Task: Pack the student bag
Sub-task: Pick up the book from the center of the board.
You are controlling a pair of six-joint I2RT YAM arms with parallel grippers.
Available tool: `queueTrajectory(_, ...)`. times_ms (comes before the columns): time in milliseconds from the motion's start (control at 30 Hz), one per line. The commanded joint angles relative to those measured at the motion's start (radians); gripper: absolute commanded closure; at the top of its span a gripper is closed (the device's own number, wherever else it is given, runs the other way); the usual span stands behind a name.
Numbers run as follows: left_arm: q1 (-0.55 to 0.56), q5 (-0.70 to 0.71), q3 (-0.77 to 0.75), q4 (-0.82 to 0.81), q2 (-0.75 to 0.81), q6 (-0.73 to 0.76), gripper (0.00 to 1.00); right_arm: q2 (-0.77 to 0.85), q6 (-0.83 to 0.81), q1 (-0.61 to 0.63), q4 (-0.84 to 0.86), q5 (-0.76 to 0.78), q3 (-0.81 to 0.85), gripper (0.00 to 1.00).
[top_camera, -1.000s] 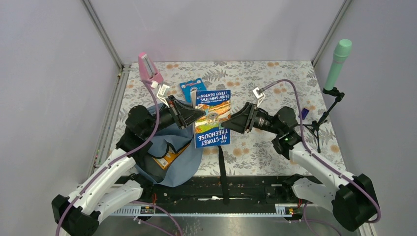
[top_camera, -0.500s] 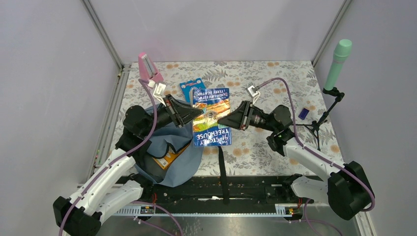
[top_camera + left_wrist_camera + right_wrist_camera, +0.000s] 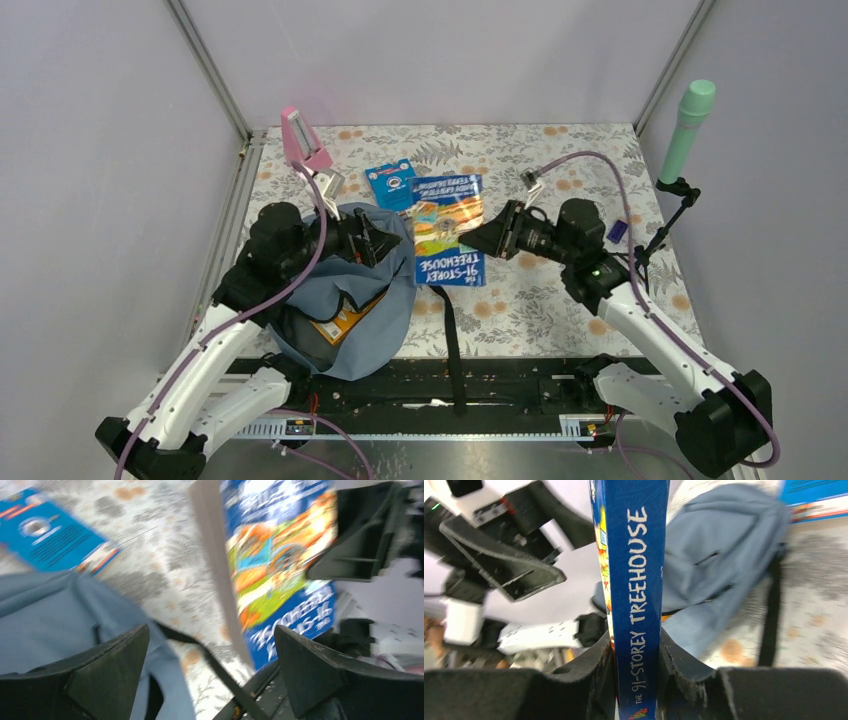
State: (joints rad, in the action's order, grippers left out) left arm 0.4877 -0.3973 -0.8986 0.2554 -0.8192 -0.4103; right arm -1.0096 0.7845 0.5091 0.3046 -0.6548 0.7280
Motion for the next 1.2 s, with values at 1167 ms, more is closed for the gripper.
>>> queueTrajectory(1167,-0.005,0.41,-0.197,0.883,-0.002,0.156,0.02,0.137,-0.291,-0.123,-0.421,0.207,0.026,1.0)
